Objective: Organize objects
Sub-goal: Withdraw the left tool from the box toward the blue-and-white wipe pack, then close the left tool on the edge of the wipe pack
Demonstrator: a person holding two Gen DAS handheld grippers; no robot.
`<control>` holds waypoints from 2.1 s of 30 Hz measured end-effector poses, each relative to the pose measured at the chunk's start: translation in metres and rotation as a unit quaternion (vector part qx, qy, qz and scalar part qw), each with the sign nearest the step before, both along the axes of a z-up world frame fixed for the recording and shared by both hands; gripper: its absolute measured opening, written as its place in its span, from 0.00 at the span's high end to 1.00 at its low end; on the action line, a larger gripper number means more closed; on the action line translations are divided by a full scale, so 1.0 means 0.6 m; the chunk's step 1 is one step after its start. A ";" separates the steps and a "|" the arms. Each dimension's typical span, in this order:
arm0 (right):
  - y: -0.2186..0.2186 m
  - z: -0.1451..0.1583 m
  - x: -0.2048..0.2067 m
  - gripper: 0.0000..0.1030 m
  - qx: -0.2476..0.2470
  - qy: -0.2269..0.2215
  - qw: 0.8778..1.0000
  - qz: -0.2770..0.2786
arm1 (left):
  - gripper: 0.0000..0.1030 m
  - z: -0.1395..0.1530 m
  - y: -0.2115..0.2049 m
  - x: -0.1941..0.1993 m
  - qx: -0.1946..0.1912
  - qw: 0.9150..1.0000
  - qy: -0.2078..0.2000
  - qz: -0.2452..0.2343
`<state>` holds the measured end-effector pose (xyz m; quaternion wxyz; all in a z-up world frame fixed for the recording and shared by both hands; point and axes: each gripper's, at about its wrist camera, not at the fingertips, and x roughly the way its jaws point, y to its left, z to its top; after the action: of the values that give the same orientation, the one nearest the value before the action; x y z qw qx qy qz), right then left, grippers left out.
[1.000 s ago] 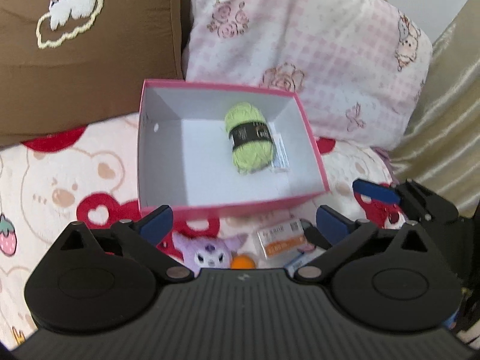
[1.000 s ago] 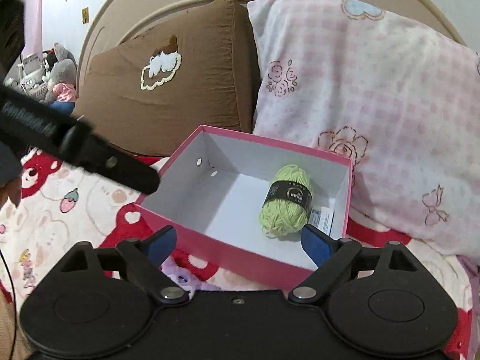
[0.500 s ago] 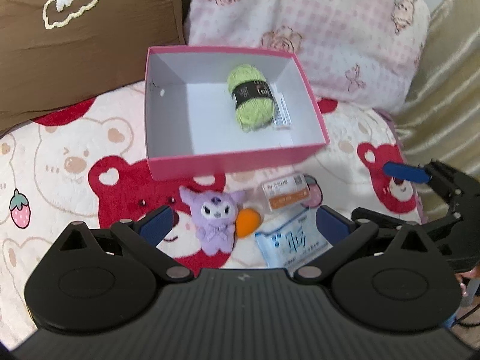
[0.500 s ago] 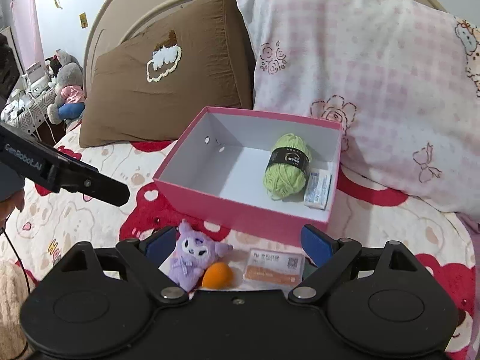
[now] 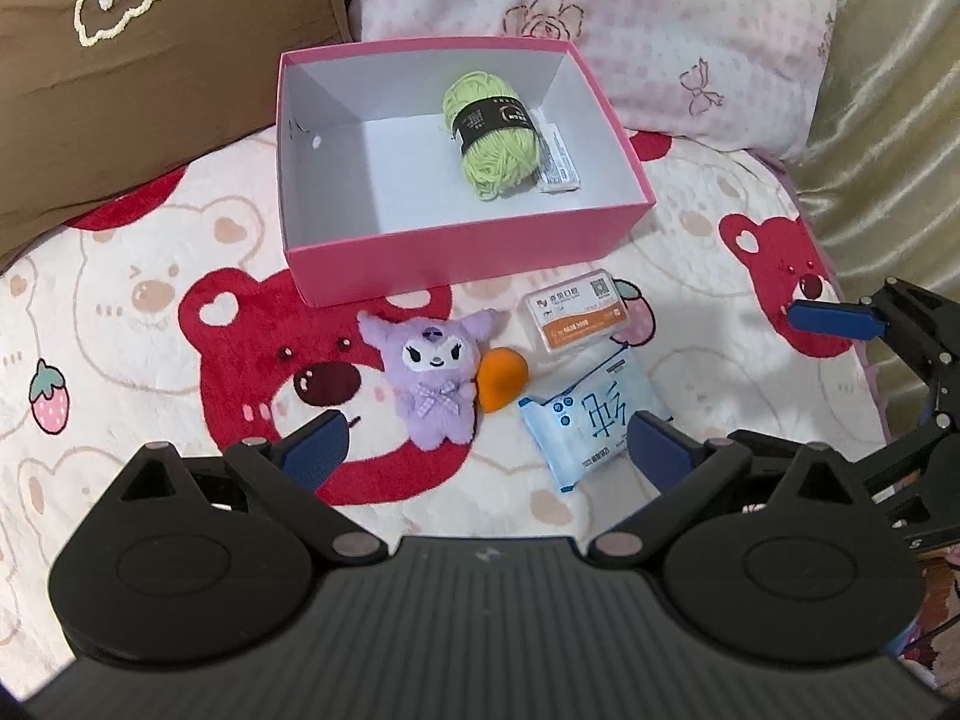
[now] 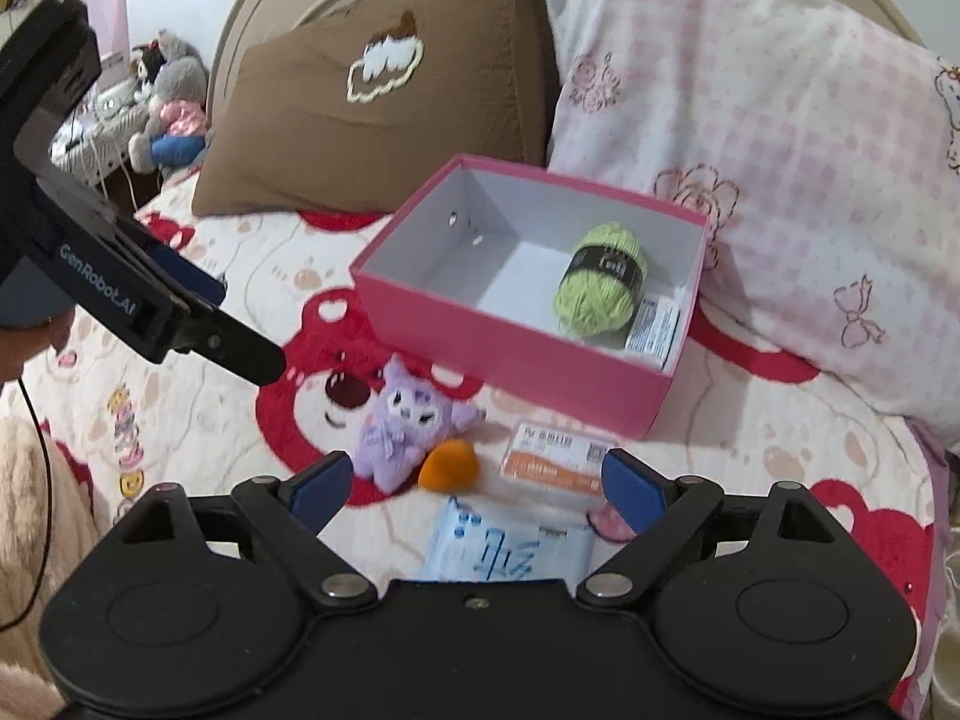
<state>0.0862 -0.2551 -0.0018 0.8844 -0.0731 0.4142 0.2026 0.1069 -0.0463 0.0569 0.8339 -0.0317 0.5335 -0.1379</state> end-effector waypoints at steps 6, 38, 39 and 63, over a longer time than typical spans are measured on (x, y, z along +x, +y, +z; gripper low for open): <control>-0.002 -0.006 -0.009 0.10 -0.014 0.006 1.000 0.011 | 0.04 -0.036 0.008 -0.011 -0.004 1.000 0.021 0.012; -0.042 -0.238 -0.018 0.12 0.022 0.000 0.991 -0.133 | 0.08 -0.191 -0.043 -0.065 -0.076 0.995 -0.063 0.012; -0.038 -0.250 -0.015 0.13 0.019 0.004 0.991 -0.131 | 0.08 -0.198 -0.046 -0.065 -0.074 0.995 -0.062 0.012; -0.087 -0.308 0.002 0.50 0.097 0.030 0.976 -0.193 | 0.74 -0.352 -0.088 -0.024 -0.175 0.983 -0.011 0.048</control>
<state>0.0876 -0.3073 -0.1867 0.8969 0.0999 0.4252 0.0694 0.0926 -0.0991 -0.1545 0.8268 -0.2006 0.4902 -0.1894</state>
